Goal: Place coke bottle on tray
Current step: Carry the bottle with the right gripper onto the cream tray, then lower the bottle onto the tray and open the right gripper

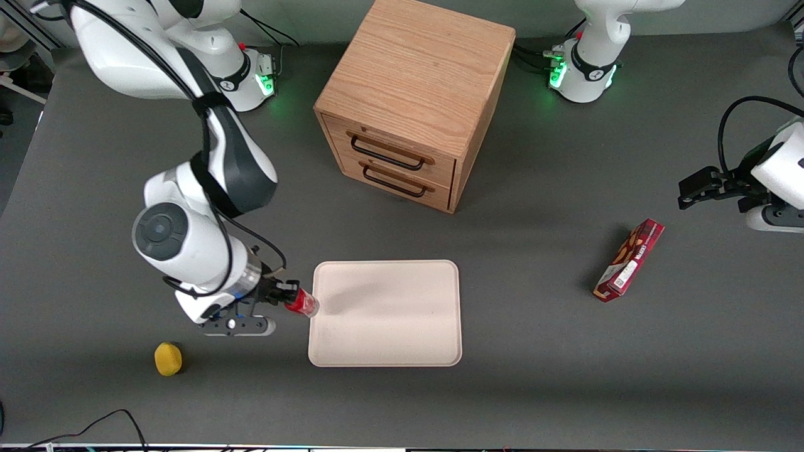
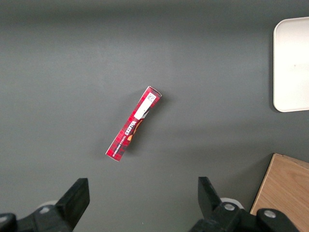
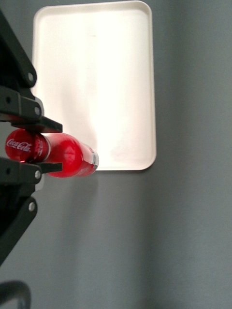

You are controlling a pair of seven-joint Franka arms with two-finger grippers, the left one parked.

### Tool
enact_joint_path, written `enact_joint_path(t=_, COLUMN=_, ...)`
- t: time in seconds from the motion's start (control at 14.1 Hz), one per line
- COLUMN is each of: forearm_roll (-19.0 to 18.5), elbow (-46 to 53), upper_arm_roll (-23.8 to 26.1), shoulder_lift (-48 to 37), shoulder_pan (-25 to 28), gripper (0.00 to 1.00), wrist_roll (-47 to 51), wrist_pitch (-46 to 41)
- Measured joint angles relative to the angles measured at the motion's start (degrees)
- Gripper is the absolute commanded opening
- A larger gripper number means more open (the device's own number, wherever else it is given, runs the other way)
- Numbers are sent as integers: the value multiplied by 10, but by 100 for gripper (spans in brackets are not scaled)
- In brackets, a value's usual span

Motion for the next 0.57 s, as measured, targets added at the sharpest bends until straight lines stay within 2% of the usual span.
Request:
enact_joint_path(t=0.21, forearm_roll=0, elbow=74, upper_arm_roll=-38, shoulder_lift=63, shoulder_pan=39, gripper=0, wrist_roll=16, wrist_pitch=9)
enact_joint_path(t=0.57, forearm_roll=0, elbow=98, upper_arm_roll=-39, shoulder_lift=109, shoulder_pan=41, gripper=0, wrist_roll=31, wrist_pitch=54)
